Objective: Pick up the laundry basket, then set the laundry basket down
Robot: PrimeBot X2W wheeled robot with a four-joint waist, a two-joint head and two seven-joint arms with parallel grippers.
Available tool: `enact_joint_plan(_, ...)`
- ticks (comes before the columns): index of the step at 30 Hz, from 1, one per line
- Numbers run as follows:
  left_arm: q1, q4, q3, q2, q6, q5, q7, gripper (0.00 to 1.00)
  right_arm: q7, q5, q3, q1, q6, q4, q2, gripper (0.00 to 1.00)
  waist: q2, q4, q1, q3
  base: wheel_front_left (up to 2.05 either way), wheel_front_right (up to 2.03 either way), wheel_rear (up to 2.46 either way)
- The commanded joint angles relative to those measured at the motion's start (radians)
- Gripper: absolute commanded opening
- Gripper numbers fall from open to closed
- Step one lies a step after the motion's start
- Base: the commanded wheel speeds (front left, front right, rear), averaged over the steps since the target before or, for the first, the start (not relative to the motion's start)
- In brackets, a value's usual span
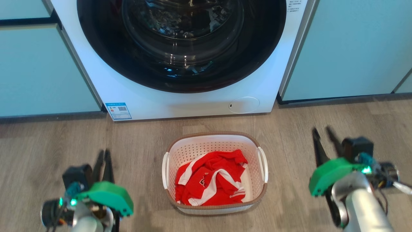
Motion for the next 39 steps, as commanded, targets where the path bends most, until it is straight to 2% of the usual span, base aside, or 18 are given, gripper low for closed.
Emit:
enact_joint_plan(1, -0.008, -0.015, 0.008, 0.003, -0.005, -0.013, 0.002, 0.0, 0.005, 0.015, -0.006, -0.012, 0.0, -0.01, -0.002, 0.0, 0.0, 0.0, 0.0, 0.0, 0.0, 0.0, 0.0)
enact_joint_plan(39, -0.026, 0.013, 0.149, -0.059, -0.141, -0.35, 0.087, 0.0, 0.066, 0.471, -0.038, 0.005, -0.002, -0.022, -0.004, 0.0, 0.0, 0.012, 0.0, 0.002, 0.0, 0.0, 0.0)
